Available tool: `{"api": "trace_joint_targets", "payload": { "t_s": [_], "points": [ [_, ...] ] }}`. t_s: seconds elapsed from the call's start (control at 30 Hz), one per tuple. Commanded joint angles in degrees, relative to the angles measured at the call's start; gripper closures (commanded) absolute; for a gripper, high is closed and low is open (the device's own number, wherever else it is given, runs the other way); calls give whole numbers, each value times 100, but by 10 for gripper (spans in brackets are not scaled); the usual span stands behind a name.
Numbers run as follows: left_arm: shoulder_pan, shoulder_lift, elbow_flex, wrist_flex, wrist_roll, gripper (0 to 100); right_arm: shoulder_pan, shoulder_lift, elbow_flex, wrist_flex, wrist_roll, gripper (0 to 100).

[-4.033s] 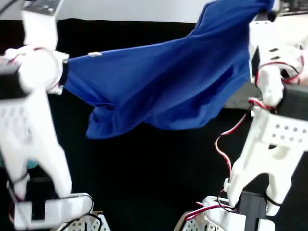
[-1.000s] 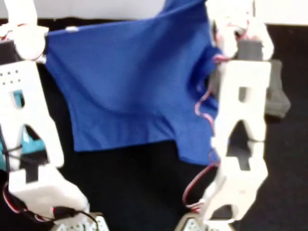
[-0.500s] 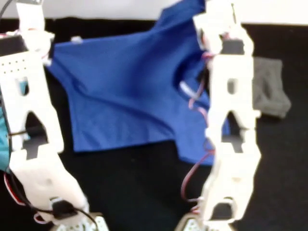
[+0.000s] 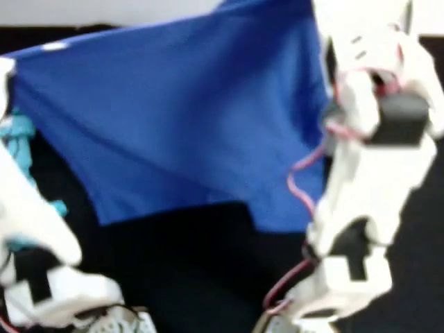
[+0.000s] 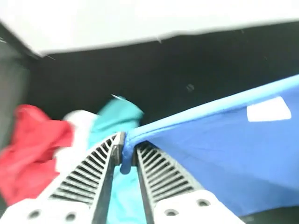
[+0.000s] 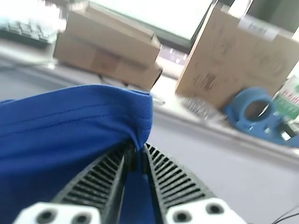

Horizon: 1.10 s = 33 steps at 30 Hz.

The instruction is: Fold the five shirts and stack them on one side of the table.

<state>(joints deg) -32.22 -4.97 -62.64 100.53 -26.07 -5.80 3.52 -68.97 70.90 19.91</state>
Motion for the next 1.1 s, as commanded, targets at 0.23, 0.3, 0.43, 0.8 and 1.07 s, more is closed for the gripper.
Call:
{"api": "trace_joint_targets", "payload": {
  "t_s": [0.23,0.3,0.43,0.8,1.07],
  "points": [
    [-497,-1780,-154,44,26,992,-365,-1516,-497,611,35,993],
    [-497,-1921,-154,44,26,992,-549,-1701,-497,778,35,993],
    [-523,-2105,-154,53,26,992,-752,-1859,-497,787,35,993],
    [-514,-2176,-189,44,35,992,-760,-1921,-567,259,62,993],
    [-479,-2888,268,44,44,992,-752,-2712,-673,286,62,993]
  ]
}}
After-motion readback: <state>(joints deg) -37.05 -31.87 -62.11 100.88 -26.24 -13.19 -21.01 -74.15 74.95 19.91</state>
